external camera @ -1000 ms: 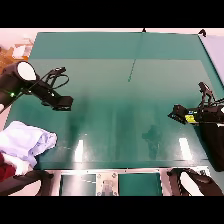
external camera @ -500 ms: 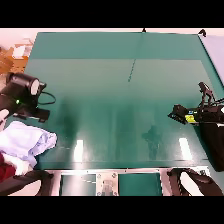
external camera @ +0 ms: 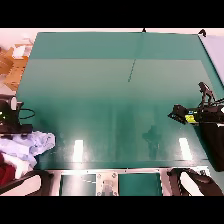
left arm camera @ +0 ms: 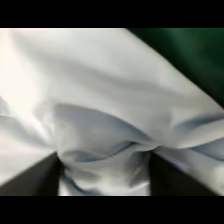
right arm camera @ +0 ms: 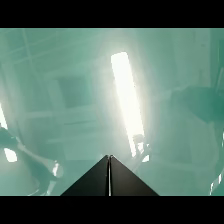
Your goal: Fold the shirts.
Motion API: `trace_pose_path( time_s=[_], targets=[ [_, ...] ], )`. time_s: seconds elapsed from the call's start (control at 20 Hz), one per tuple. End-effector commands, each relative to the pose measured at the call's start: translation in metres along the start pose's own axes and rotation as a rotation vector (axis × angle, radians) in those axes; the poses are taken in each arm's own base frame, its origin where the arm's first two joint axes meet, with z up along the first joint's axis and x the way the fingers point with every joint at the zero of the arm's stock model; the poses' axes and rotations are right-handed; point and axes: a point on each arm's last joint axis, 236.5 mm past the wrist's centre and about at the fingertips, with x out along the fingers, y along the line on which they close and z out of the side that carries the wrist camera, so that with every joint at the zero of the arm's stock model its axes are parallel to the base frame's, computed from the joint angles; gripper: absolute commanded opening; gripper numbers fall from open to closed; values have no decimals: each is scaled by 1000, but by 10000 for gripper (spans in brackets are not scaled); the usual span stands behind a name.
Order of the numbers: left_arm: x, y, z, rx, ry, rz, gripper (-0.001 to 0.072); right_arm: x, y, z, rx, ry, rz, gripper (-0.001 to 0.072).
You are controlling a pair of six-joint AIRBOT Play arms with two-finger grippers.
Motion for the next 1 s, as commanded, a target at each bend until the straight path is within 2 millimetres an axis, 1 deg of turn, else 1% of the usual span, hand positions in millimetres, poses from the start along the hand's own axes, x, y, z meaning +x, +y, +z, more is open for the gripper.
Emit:
trace_pose_path(
  time_s=[0.0, 0.1, 0.15, 0.2, 0.25, 0.35, 0.4, 0.45, 0.5, 0.55, 0.65, 0.7, 0.75, 0.8, 0.85, 0.9, 0.95],
  targets=[
    [10, -8, 6, 33, -33, -95, 21, 0, 0, 0, 0, 0, 0, 15],
    [3, -9, 9, 33, -41, -110, 22, 0, 0, 0, 0, 0, 0, 15],
    [-6, -10, 15, 28, -56, -130, 21, 0, 0, 0, 0, 0, 0, 14],
    [-21, -16, 23, 23, -81, -173, 21, 0, 0, 0, 0, 0, 0, 15],
    [-41, -26, 33, 33, -115, -234, 21, 0, 0, 0, 0, 0, 0, 15],
    [-99, -52, 55, 85, -222, -325, 20, 0, 0, 0, 0, 0, 0, 15],
    [-135, -73, 64, 145, -296, -365, 20, 0, 0, 0, -1, 0, 0, 14],
    [-172, -99, 68, 218, -368, -409, 20, 0, 0, 0, -1, 0, 0, 15],
    [-211, -131, 67, 307, -448, -451, 20, 0, 0, 0, -1, 0, 0, 14],
    [-247, -164, 60, 401, -529, -485, 20, 0, 0, 0, 0, 0, 0, 15],
    [-303, -226, 40, 562, -684, -545, 20, 0, 0, 0, 0, 0, 0, 15],
    [-322, -253, 29, 613, -749, -571, 20, 0, 0, 0, 0, 0, 0, 15],
    [-335, -279, 20, 661, -803, -596, 20, 0, 0, 0, 0, 0, 0, 14],
    [-343, -303, 11, 710, -843, -617, 21, 0, 0, 0, 0, 0, 0, 15],
    [-345, -325, 5, 744, -859, -639, 22, 0, 0, 0, 0, 0, 0, 15],
    [-345, -347, -2, 763, -855, -679, 89, 0, 0, 0, 0, 0, 0, 15],
    [-343, -365, -6, 773, -839, -719, 453, 0, 0, 0, 0, 0, 0, 15]
  ],
)
